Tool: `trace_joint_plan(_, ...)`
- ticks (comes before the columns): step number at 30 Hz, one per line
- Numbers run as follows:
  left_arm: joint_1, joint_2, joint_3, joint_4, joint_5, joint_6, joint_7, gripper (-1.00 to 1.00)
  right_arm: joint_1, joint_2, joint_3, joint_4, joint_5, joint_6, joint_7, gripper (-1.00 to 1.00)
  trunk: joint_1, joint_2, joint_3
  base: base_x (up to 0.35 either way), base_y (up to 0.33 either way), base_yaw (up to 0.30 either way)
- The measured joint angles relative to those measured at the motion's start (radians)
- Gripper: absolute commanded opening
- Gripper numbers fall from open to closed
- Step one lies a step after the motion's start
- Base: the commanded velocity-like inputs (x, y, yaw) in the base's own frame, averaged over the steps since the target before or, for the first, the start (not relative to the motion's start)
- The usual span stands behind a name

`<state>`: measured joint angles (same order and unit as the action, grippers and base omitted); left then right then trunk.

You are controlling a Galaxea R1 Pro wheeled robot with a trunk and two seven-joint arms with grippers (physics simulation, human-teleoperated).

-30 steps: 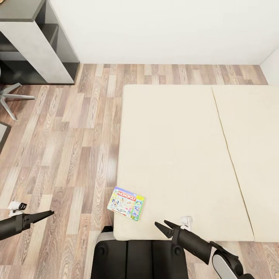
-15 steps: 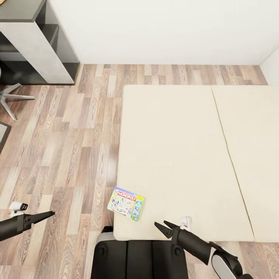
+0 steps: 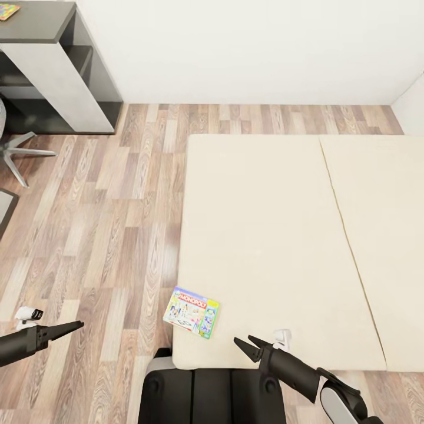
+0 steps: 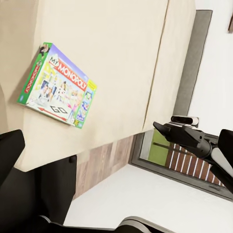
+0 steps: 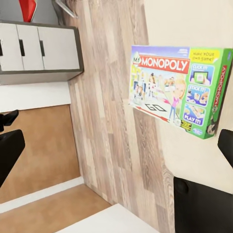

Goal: Put all the toys in the child's room - the three board games (two on the bed and one on the table), the two jigsaw puzzles on the table, and the tennis ball on the table - inside the toy box on the table in the child's room.

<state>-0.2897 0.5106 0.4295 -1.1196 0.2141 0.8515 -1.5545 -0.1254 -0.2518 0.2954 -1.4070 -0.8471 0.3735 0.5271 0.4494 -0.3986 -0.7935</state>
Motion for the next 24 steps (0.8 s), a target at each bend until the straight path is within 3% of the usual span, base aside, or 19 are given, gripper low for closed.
trace_joint_plan(24,0.000,-0.001,-0.001,0.000,0.001,0.000,0.001,1.00,0.000,-0.006,0.000,0.012,-0.001,-0.004,0.001,1.00,0.000,0.000,0.039,0.000,0.000,0.000)
